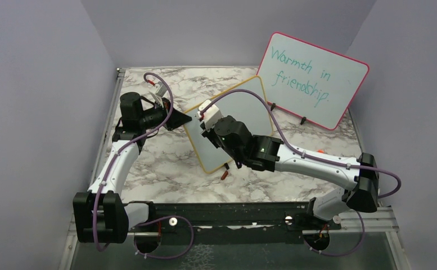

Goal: Write a sentence on the whiteboard

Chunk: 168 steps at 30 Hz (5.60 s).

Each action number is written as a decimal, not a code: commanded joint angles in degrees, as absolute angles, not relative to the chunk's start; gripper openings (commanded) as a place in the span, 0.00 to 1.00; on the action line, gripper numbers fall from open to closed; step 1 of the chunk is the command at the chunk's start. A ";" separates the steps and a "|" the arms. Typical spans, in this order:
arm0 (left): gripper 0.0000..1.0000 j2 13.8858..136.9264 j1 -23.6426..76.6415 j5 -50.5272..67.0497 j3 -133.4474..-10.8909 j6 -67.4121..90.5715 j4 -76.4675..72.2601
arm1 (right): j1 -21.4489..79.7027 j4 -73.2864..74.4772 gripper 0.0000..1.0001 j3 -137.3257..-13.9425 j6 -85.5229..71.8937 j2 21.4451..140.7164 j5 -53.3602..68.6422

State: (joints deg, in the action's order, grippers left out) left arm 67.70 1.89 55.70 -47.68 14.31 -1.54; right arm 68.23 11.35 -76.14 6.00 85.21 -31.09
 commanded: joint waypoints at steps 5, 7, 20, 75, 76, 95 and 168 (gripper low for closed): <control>0.00 69.81 2.20 50.19 -47.90 9.84 1.93 | 68.82 8.36 0.01 -78.01 7.18 86.60 -33.90; 0.00 69.88 2.15 50.12 -47.93 9.84 1.93 | 68.82 8.21 0.01 -78.05 7.28 86.90 -34.01; 0.00 70.07 2.15 50.17 -48.00 9.76 1.93 | 68.91 7.53 0.01 -78.43 7.56 88.28 -33.39; 0.00 71.08 2.15 50.59 -48.08 10.28 1.32 | 69.60 10.45 0.01 -80.42 9.00 92.12 -27.27; 0.00 71.05 2.19 50.54 -48.08 10.28 1.32 | 69.61 10.66 0.01 -80.42 9.04 92.19 -27.08; 0.00 71.26 2.15 50.27 -48.23 10.13 1.58 | 70.05 14.45 0.01 -79.92 8.79 93.15 -28.45; 0.00 71.28 2.20 50.03 -48.17 10.23 1.67 | 71.62 20.75 0.01 -76.68 3.42 91.53 -27.61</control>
